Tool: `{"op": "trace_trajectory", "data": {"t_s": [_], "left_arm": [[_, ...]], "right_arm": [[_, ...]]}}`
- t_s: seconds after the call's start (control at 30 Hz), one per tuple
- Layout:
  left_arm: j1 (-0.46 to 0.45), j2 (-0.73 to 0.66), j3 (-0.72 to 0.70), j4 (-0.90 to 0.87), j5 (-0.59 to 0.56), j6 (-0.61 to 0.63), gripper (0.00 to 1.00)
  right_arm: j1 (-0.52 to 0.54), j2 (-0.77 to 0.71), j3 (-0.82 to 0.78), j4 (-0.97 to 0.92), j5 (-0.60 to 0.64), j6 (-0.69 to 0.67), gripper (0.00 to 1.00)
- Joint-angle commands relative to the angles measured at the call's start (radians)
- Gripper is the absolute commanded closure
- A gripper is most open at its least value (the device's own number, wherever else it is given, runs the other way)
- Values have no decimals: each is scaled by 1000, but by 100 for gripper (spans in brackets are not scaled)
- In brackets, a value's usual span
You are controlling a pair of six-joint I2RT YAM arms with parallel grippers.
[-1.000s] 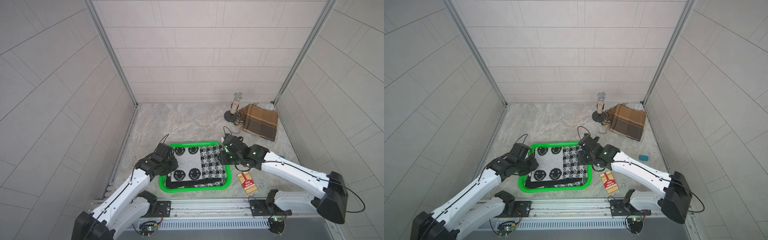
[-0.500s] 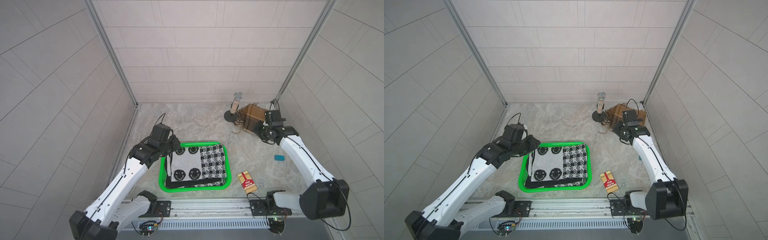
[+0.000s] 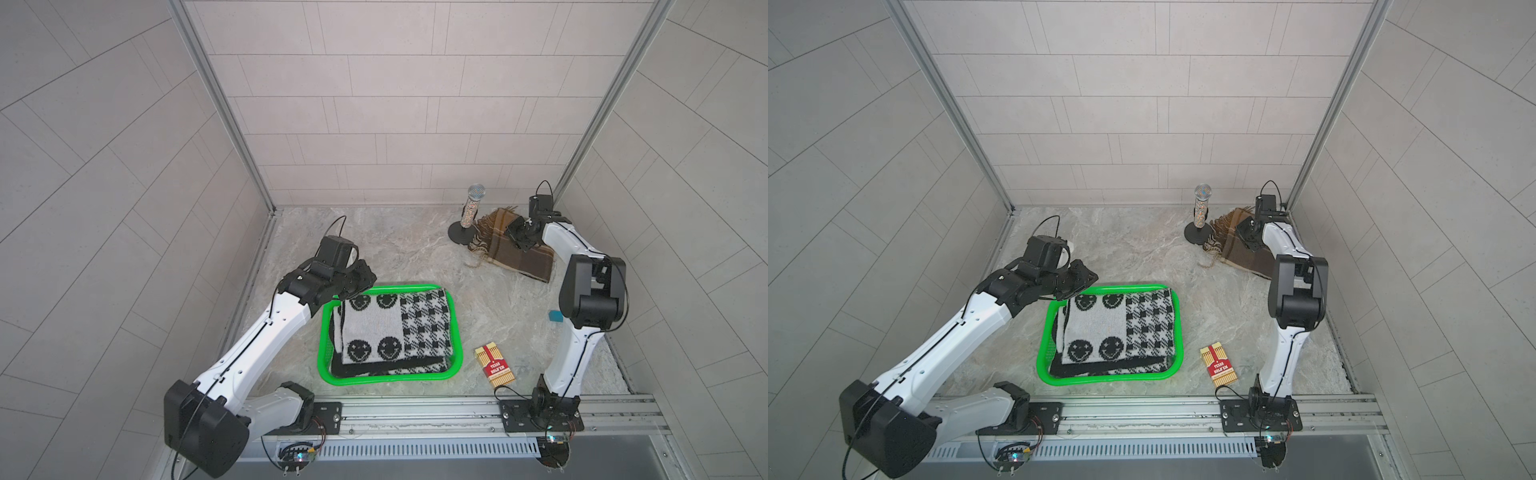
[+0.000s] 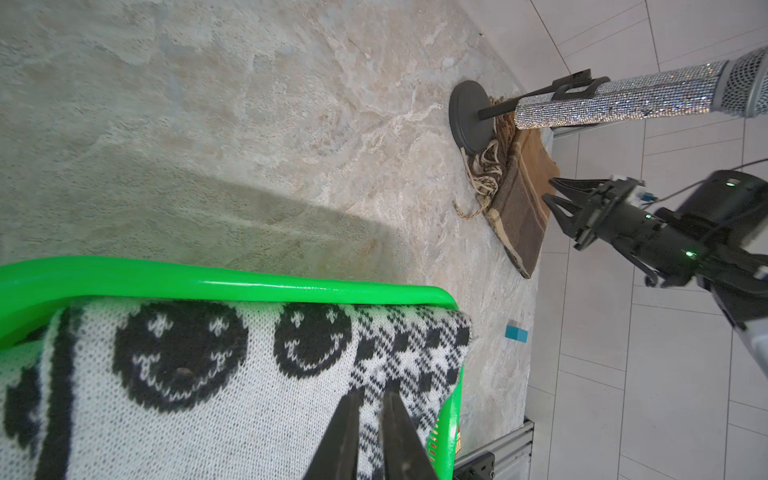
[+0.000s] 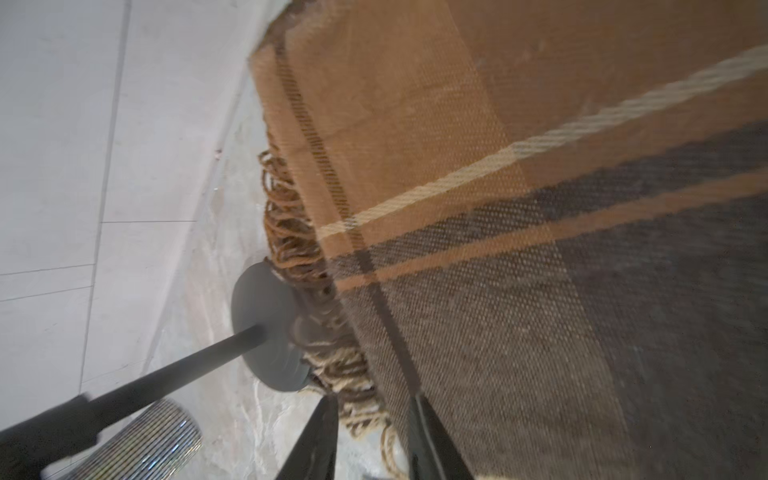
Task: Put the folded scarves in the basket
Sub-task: Move the scarf to the center of the board.
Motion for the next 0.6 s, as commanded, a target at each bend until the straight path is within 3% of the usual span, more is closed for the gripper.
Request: {"op": "trace_trajectory", "data": {"t_s": [0.0, 0.13, 0.27, 0.57], "left_arm": [[0, 14, -16, 34, 25, 27, 83], [-1, 28, -26, 53, 41, 25, 83], [0, 35, -31, 62, 36, 28, 83], [0, 4, -61, 76, 18, 3, 85]], "right_arm": [[2, 77, 65, -81, -23, -33, 67], [11, 138, 102, -188, 17, -99, 68], [19, 103, 13, -191, 19, -138, 68], [77, -182, -362, -96, 47, -183, 68]]}}
